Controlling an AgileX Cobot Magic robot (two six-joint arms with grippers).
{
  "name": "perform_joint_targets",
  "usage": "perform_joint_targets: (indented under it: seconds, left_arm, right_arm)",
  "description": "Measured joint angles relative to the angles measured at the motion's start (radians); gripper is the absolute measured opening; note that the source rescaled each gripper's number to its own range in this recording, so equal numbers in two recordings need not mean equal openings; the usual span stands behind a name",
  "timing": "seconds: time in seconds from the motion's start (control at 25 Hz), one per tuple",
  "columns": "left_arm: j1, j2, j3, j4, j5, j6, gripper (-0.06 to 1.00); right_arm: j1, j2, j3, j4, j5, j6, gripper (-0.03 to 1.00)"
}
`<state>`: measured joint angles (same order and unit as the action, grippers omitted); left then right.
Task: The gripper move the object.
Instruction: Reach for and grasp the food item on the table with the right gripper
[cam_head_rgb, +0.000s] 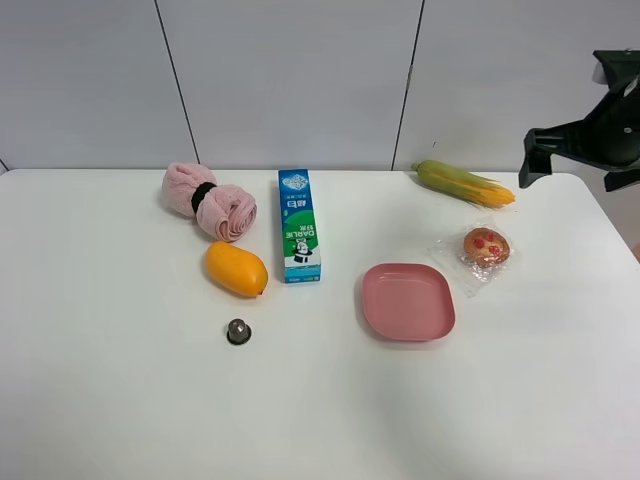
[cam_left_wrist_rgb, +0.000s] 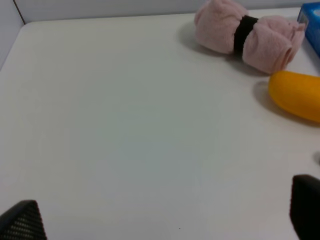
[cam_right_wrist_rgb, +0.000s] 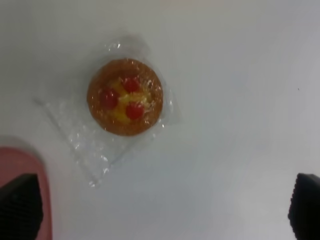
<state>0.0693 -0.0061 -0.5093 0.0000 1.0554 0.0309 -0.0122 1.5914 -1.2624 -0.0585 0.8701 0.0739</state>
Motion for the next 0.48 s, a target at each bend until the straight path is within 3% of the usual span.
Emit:
perform_joint_targets:
  seconds: [0.48]
  left_arm:
    - [0.000,0.000,0.000,0.000,0.000,0.000,1.00]
  right_arm:
    - [0.000,0.256,-0.002,0.107,-0.205,-0.001,1.00]
